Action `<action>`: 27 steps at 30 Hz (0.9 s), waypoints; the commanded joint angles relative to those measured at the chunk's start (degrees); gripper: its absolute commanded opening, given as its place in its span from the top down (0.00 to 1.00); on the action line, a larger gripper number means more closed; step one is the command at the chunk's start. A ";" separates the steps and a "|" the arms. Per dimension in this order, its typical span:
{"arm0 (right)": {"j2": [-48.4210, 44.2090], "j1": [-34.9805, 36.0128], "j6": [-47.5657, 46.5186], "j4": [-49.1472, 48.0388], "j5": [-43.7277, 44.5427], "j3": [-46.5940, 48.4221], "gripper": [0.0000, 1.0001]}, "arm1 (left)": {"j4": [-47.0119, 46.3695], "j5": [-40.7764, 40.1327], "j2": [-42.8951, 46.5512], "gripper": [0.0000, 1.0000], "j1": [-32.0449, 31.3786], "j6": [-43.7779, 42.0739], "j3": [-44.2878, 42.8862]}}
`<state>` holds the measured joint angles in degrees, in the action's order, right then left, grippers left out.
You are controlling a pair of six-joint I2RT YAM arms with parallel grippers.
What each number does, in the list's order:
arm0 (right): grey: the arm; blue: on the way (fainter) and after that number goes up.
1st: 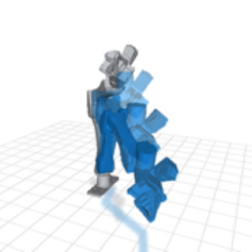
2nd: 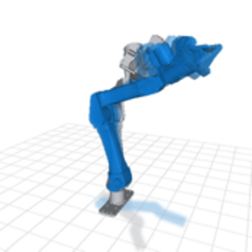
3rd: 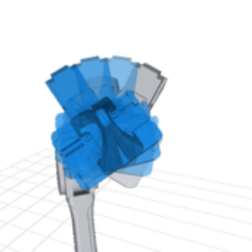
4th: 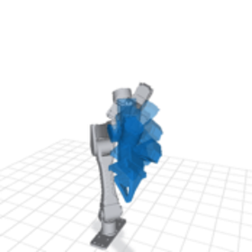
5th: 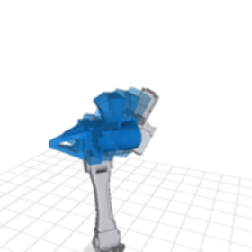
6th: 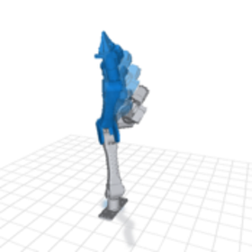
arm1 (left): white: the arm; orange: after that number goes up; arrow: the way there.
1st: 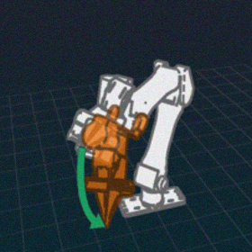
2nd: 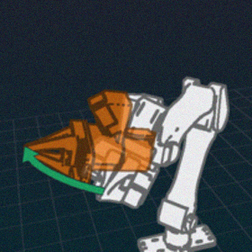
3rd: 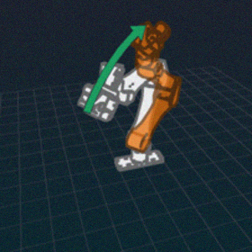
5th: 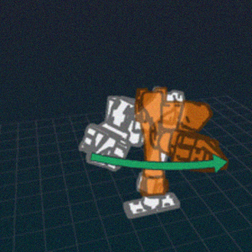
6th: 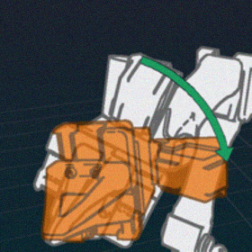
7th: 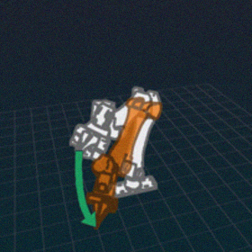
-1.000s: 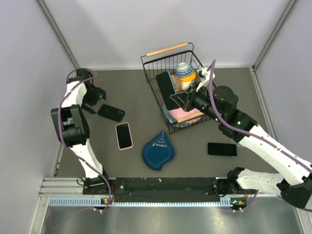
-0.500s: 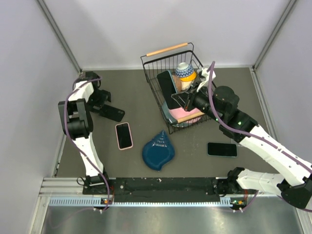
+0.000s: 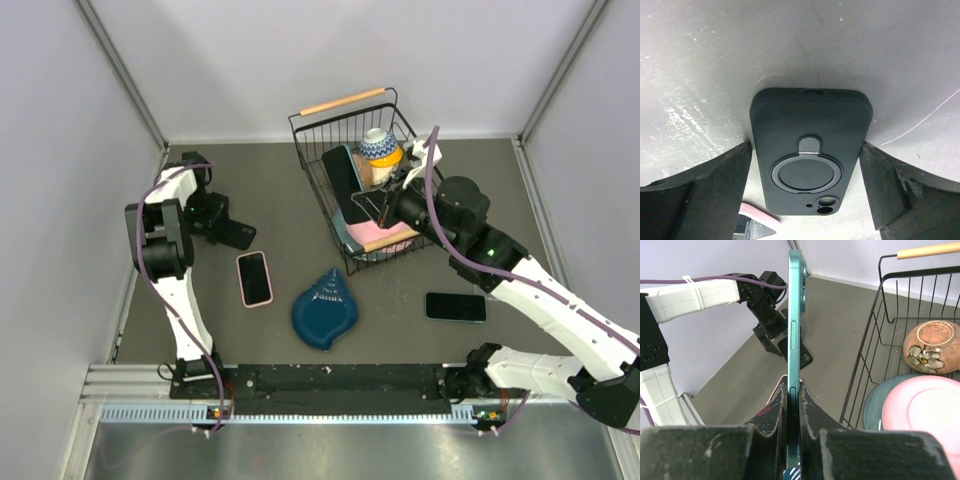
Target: Put the phone into the phone case
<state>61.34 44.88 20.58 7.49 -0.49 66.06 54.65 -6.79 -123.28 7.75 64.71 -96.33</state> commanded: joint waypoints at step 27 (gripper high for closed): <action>15.20 5.38 0.61 -1.62 -5.93 11.01 1.00 | -54.11 50.69 18.87 0.68 7.90 -23.22 29.35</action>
<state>72.73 47.13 22.11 8.49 -3.51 70.24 14.66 29.08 -109.51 15.66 44.16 -69.47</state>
